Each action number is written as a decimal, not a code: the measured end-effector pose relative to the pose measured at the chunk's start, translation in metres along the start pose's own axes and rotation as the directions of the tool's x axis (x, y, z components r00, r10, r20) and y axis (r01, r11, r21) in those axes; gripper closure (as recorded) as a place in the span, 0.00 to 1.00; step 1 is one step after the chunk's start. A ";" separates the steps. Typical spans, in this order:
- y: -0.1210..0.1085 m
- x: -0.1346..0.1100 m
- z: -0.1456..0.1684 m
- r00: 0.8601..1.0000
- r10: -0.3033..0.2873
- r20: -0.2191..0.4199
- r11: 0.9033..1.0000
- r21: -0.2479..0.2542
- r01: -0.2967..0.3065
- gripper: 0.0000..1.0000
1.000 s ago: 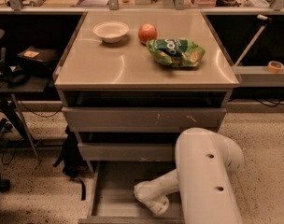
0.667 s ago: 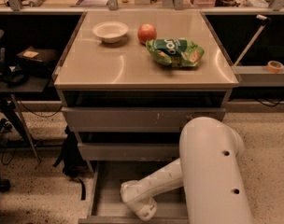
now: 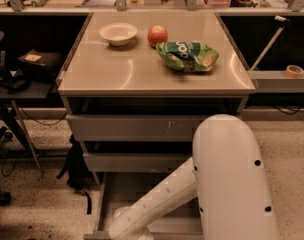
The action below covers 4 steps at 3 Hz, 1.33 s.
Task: Pick rxbar blueberry from bottom drawer and place on counter
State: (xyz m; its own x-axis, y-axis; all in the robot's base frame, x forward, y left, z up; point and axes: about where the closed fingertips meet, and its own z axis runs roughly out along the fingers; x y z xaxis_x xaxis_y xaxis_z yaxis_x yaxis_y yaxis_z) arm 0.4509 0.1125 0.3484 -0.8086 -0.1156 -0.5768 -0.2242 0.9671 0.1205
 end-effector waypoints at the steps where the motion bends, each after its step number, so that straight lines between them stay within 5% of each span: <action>1: 0.000 0.000 0.000 1.000 0.000 -0.001 1.000 0.000 0.000 1.00; 2: -0.014 -0.011 -0.017 0.999 0.013 0.046 0.998 0.065 -0.016 1.00; 3: -0.047 -0.036 -0.088 0.983 0.092 0.161 0.976 0.181 -0.121 1.00; 4: -0.091 -0.075 -0.177 0.922 0.158 0.353 0.918 0.291 -0.269 1.00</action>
Offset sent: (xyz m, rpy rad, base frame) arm 0.0078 -0.1167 0.1524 -0.2533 -0.3573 -0.4064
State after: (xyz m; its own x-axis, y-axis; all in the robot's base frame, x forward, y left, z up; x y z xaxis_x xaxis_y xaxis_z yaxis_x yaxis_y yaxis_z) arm 0.4358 -0.0065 0.5235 -0.5895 0.1262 -0.7979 0.1699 0.9850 0.0303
